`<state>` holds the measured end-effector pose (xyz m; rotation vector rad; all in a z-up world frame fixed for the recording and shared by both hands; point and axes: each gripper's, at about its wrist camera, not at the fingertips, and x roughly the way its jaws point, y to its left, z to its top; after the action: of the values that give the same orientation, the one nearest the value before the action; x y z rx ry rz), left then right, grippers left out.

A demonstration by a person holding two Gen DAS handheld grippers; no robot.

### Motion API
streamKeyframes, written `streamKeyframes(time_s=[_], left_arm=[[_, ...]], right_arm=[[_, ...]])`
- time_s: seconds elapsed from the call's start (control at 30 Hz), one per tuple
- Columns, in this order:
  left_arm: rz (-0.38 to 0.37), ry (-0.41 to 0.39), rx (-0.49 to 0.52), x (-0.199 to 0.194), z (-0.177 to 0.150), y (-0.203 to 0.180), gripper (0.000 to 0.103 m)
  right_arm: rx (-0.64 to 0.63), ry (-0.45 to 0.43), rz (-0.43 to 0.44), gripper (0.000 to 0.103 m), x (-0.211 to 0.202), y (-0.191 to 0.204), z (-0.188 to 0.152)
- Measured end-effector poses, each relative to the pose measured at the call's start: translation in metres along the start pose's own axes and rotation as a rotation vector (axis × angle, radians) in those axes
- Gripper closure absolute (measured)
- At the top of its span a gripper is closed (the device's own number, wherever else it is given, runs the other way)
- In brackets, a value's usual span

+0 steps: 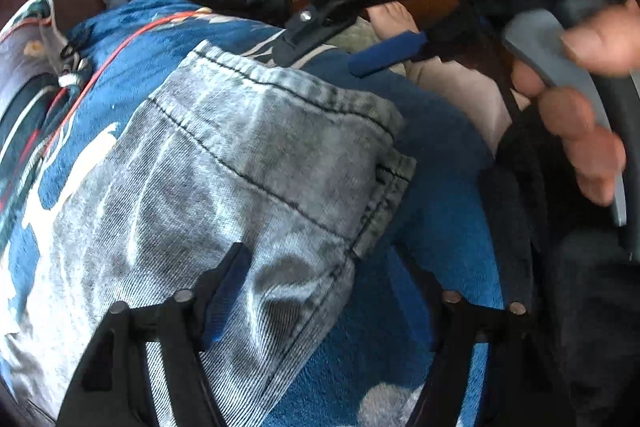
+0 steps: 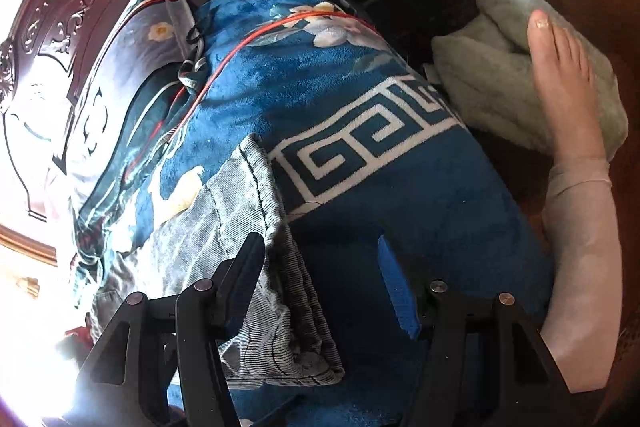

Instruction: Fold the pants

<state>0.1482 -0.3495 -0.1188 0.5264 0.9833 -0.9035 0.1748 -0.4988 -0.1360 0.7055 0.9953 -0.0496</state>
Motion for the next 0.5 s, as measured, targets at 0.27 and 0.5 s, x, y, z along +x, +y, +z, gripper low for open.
streamKeyframes(time_s=[0.27, 0.5], left_arm=[[-0.116, -0.017, -0.153, -0.01, -0.007, 0.032, 0.072], [-0.175, -0.017, -0.235, -0.021, -0.015, 0.042, 0.075]], right_arm=[[0.038, 0.045, 0.093, 0.045, 0.023, 0.004, 0.009], [0.056, 0.117, 0.137, 0.061, 0.053, 0.008, 0.014]])
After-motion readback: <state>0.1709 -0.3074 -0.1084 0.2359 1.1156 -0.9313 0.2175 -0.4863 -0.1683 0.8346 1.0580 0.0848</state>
